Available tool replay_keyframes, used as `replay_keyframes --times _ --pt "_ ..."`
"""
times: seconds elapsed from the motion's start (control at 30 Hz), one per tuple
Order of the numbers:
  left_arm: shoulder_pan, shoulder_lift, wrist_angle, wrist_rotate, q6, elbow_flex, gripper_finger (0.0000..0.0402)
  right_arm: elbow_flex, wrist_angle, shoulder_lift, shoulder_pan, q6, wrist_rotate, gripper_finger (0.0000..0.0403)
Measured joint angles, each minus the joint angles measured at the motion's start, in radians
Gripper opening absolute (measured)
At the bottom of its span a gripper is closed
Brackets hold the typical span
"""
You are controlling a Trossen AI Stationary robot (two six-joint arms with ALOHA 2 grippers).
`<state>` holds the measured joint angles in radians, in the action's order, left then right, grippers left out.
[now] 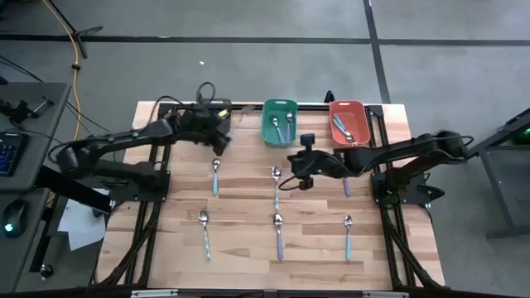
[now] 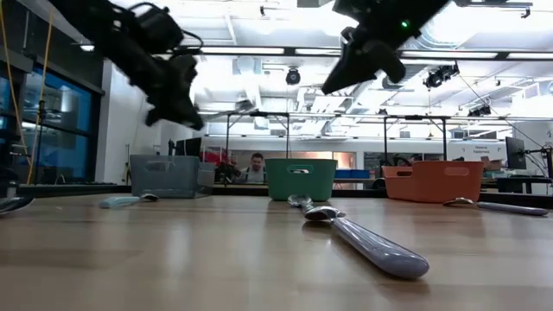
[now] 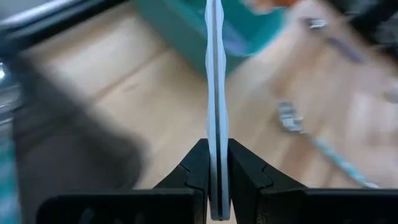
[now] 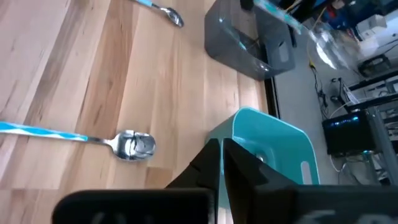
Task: Sort silverware by color (type)
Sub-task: Put the bottom right white spoon into the black bin
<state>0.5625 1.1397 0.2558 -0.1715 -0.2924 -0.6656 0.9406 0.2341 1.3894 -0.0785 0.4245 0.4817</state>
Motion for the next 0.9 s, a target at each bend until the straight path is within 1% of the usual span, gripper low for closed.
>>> replay_keyframes --times 0.07,0.13,0.27,0.37,0.5,0.6,0.7,0.9 --pt "0.017 -0.045 0.081 0.067 0.002 0.000 0.0024 -0.048 -0.059 -0.022 0.000 -0.001 0.000 0.0001" --pt "0.044 -0.074 0.149 0.105 0.008 0.000 0.0024 -0.085 -0.101 -0.035 0.000 -0.004 0.000 0.0002" --pt "0.133 -0.057 0.242 0.110 0.032 0.000 0.0024 -0.117 -0.151 -0.038 0.000 -0.002 0.000 0.0001" --pt "0.197 0.000 0.290 0.107 0.067 -0.016 0.0024 -0.119 -0.157 -0.038 0.000 -0.002 0.000 0.0001" --pt "0.254 0.105 0.354 0.123 0.133 -0.102 0.0024 -0.119 -0.167 -0.038 0.000 0.001 0.000 0.0000" --pt "0.279 0.190 0.424 0.141 0.171 -0.168 0.0024 -0.119 -0.165 -0.037 0.000 -0.002 0.000 0.0000" --pt "0.291 0.264 0.453 0.143 0.199 -0.223 0.0024 -0.119 -0.164 -0.038 0.000 -0.003 0.000 0.0000" --pt "0.296 0.369 0.474 0.158 0.221 -0.262 0.0024 -0.119 -0.164 -0.037 0.000 -0.008 0.000 0.0000"
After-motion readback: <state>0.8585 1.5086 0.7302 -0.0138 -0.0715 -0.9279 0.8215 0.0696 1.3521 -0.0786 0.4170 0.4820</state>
